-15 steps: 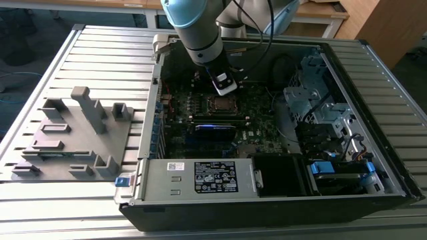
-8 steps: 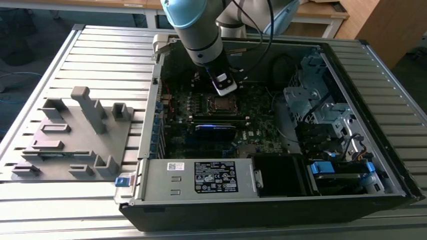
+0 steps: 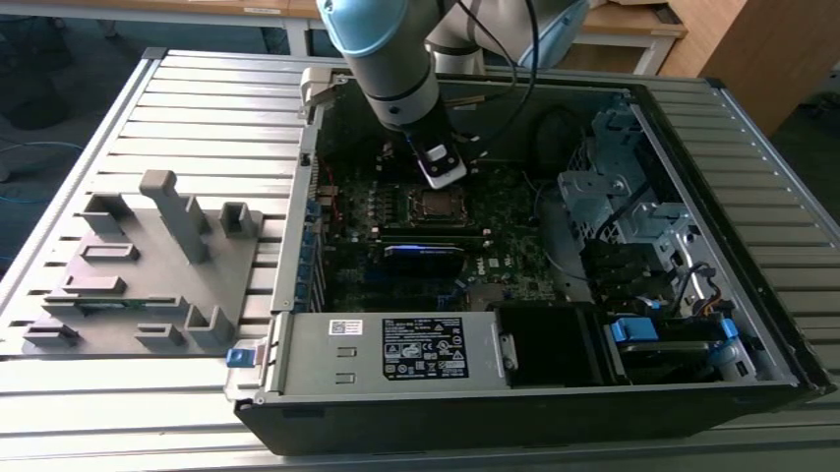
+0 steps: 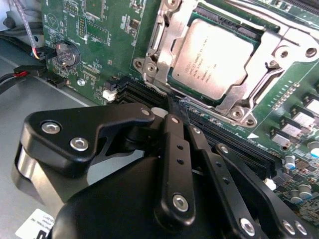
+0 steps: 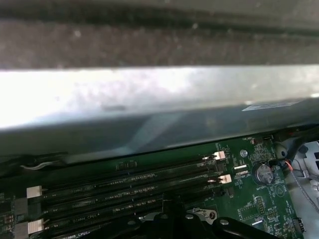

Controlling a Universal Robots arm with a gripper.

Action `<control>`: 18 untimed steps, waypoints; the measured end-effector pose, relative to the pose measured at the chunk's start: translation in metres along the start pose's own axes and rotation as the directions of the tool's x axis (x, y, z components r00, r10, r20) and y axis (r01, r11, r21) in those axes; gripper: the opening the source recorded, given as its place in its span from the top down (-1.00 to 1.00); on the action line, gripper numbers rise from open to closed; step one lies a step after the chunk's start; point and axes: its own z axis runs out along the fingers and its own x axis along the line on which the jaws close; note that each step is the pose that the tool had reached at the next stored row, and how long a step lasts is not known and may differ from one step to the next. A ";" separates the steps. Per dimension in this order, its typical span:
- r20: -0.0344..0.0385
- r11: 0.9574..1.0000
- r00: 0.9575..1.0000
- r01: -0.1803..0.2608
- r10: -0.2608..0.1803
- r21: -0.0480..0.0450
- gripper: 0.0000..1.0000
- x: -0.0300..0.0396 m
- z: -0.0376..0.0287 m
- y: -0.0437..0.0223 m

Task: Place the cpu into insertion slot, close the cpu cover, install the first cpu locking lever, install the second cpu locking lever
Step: 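Install the first cpu locking lever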

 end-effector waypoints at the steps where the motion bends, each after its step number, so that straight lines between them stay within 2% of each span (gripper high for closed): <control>1: 0.000 1.000 1.000 0.000 0.000 0.000 0.80 -0.0006 0.0003 0.0001; 5: 0.000 1.000 1.000 0.000 0.000 0.000 0.80 -0.0025 0.0014 0.0002; 18: -0.001 1.000 1.000 -0.001 0.001 -0.003 0.80 -0.0030 0.0015 0.0003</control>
